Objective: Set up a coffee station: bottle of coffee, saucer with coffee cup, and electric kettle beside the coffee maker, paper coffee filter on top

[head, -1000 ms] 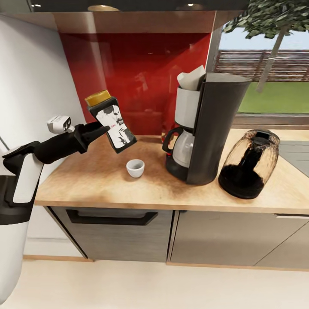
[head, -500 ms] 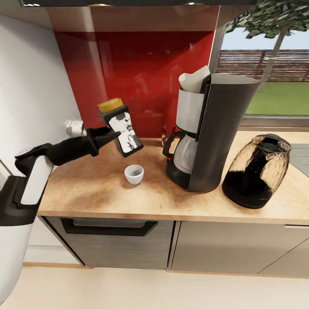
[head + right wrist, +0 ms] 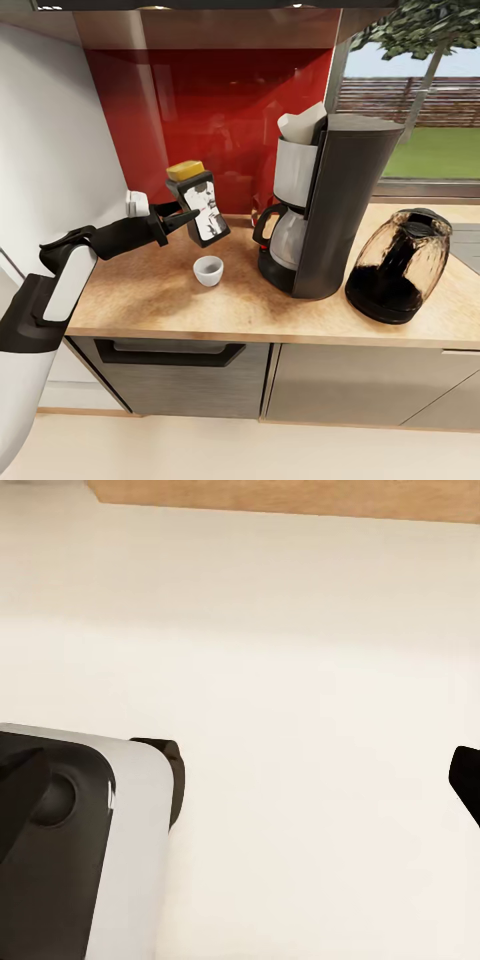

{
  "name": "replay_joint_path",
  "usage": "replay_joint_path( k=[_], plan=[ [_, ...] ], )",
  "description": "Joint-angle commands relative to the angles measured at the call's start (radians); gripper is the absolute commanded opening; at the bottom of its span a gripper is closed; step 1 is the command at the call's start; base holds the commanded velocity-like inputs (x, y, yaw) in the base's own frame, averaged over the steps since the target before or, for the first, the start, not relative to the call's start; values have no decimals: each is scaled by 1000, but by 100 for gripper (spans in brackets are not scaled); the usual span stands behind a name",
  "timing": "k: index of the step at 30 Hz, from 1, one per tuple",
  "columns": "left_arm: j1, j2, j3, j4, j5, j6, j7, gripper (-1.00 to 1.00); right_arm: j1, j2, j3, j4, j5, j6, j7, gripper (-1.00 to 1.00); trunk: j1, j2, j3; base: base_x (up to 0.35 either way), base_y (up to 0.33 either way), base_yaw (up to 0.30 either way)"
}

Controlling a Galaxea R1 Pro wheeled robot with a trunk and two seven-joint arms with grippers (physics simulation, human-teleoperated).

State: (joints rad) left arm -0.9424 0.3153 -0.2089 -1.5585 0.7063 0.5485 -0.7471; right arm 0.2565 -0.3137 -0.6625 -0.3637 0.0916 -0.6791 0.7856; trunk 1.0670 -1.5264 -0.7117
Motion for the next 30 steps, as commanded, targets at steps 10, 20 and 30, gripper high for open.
replay_joint_path(
  k=[10, 20, 30],
  plan=[
    [-1, 1, -13, 0, -48, 4, 52, -100, 0, 1, -9, -1, 11, -4, 4, 100, 0, 0, -1, 0, 0, 0],
    [-1, 1, -50, 0, -67, 4, 74, -100, 0, 1, -8, -1, 10, -4, 4, 100, 0, 0, -1, 0, 0, 0],
    [-1, 1, -50, -4, -67, 4, 74, -100, 0, 1, -8, -1, 11, -4, 4, 100, 0, 0, -1, 82, 0, 0]
  ],
)
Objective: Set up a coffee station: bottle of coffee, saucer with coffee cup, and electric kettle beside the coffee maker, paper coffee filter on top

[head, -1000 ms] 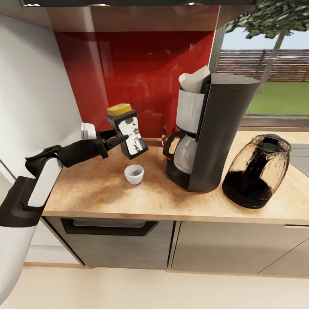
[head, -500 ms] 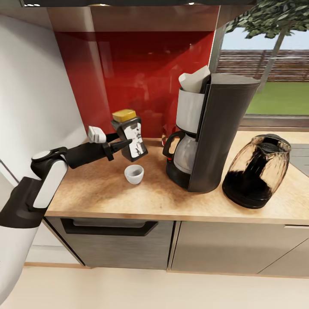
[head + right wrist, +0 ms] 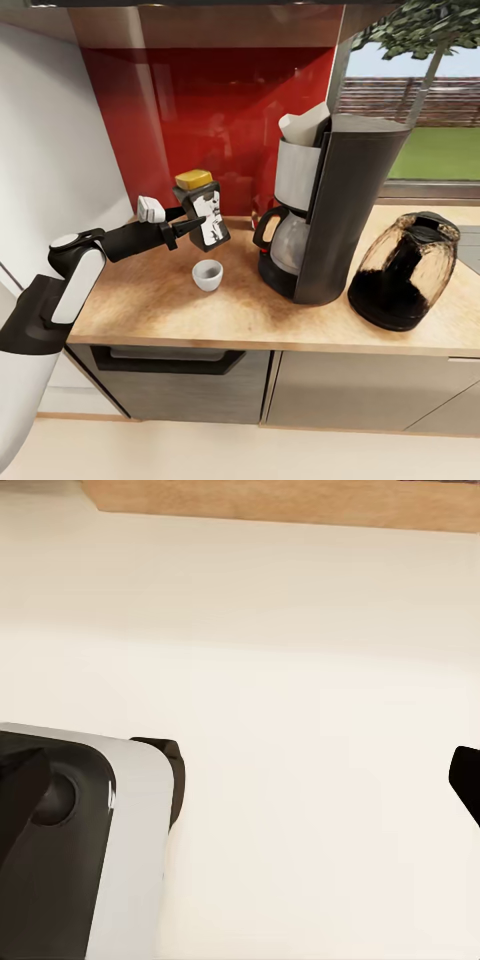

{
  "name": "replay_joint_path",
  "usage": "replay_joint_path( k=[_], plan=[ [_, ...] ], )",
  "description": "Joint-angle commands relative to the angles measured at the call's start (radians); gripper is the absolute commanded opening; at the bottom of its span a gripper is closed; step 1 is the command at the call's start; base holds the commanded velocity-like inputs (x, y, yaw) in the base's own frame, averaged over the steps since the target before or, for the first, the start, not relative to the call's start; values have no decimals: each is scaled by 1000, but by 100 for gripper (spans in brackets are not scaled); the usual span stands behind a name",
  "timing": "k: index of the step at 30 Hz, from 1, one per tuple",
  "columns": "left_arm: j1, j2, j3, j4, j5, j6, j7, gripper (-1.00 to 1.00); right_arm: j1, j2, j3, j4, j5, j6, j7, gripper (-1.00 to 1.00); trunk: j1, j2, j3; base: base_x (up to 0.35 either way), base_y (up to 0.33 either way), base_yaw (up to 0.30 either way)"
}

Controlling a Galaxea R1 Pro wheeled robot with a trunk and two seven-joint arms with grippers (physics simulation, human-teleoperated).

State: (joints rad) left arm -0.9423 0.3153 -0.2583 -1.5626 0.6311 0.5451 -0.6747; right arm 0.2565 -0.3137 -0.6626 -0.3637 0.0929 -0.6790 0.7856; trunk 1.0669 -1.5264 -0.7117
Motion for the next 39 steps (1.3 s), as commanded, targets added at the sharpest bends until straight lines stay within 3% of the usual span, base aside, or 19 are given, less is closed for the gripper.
replay_joint_path(
  k=[1, 39],
  plan=[
    [-1, 1, -1, 0, 9, 7, 1, -100, 0, 1, -8, -1, 10, -4, 4, 100, 0, 0, -1, 34, 0, 0],
    [-1, 1, -2, -1, 9, 7, 3, -100, 0, 1, -8, -1, 9, -4, 4, 100, 0, 0, -1, 53, 0, -17]
  ],
)
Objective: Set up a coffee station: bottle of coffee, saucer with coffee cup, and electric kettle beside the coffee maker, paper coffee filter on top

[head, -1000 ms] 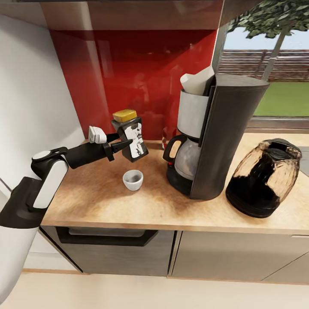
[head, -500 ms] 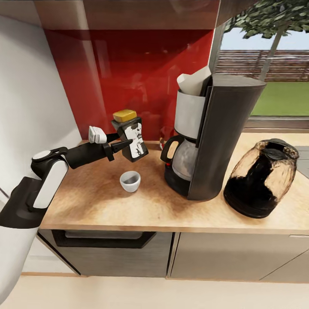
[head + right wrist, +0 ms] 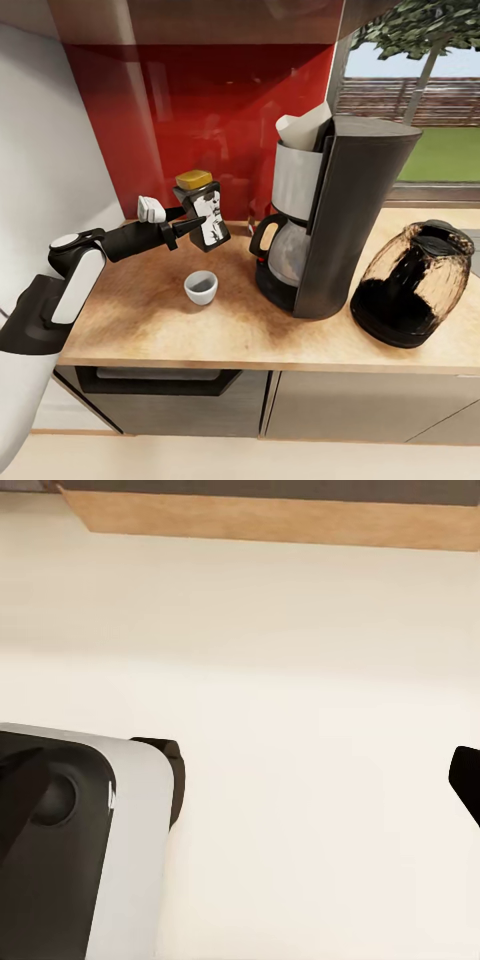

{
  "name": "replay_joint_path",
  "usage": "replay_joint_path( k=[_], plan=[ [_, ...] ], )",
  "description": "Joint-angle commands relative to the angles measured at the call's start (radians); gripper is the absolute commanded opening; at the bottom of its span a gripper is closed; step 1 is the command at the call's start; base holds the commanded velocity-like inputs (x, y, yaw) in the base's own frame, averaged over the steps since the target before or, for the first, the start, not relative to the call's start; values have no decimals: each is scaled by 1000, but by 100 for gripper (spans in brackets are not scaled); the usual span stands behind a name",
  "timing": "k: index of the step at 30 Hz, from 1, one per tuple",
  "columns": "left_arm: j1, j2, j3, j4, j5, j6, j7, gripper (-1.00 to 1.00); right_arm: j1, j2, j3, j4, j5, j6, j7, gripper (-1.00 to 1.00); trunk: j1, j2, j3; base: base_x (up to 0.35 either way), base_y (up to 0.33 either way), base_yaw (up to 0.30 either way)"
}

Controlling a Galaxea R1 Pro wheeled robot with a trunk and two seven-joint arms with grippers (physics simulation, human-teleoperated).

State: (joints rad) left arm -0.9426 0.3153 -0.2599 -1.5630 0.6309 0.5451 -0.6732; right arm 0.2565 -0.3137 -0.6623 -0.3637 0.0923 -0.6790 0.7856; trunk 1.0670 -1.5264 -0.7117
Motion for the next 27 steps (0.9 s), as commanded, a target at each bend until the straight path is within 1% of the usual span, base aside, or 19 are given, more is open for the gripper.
replay_joint_path(
  k=[1, 13, 22, 27],
  plan=[
    [-1, 1, -1, 0, 9, 7, 1, -100, 0, 1, -8, -1, 10, -4, 4, 100, 0, 0, -1, 23, 0, 0],
    [-1, 1, -2, 0, 9, 7, 1, -100, 0, 1, -8, -1, 9, -4, 5, 100, 0, 0, -1, 4, 0, -1],
    [-1, 1, -20, 0, 9, 7, 3, -100, 0, 1, -9, -1, 9, -4, 6, 100, 0, 0, -1, 0, 0, -42],
    [-1, 1, -20, 0, 8, 7, 3, -100, 0, 1, -8, -1, 10, -4, 5, 100, 0, 0, -1, 0, 0, -3]
  ],
)
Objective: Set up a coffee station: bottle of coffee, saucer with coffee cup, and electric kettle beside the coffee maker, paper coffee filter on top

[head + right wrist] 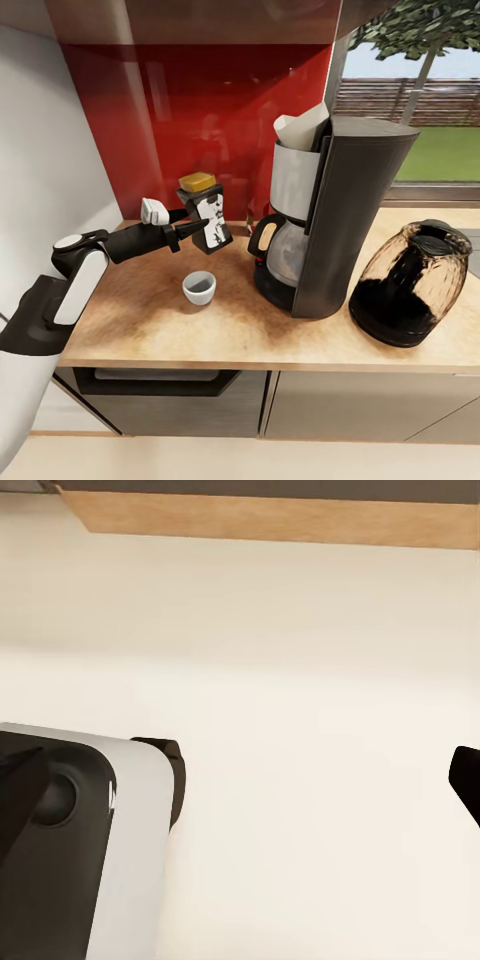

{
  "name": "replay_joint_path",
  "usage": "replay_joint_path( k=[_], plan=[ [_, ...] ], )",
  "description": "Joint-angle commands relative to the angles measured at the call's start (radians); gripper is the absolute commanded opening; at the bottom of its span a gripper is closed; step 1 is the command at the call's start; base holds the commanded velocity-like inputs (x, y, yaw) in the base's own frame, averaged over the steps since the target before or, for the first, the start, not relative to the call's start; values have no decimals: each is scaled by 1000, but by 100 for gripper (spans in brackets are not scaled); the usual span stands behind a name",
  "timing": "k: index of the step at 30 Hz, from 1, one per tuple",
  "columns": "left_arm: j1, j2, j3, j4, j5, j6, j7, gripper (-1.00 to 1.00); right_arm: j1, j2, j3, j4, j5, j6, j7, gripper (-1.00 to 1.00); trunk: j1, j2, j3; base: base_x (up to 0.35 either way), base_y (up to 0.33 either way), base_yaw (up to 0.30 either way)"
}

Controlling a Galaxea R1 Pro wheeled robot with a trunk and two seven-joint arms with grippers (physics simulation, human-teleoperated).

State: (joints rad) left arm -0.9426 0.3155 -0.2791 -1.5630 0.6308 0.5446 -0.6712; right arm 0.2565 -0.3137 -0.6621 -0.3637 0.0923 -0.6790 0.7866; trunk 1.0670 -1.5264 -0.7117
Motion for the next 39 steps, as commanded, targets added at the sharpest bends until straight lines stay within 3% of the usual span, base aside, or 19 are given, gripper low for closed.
replay_joint_path(
  k=[1, 11, 39],
  plan=[
    [-1, 1, -1, 0, 8, 6, 2, -100, 0, 1, -8, -1, 9, -4, 5, 100, 0, 0, -1, 0, 0, 0],
    [-1, 1, -49, 0, 7, 3, 59, -100, 0, 1, -8, -1, 9, -4, 5, 100, 0, 0, -1, 0, 0, 0],
    [-1, 2, -49, 0, 7, 3, 64, -100, 0, 1, -8, -1, 10, -4, 4, 100, 0, 0, -1, 16, 34, 0]
  ],
)
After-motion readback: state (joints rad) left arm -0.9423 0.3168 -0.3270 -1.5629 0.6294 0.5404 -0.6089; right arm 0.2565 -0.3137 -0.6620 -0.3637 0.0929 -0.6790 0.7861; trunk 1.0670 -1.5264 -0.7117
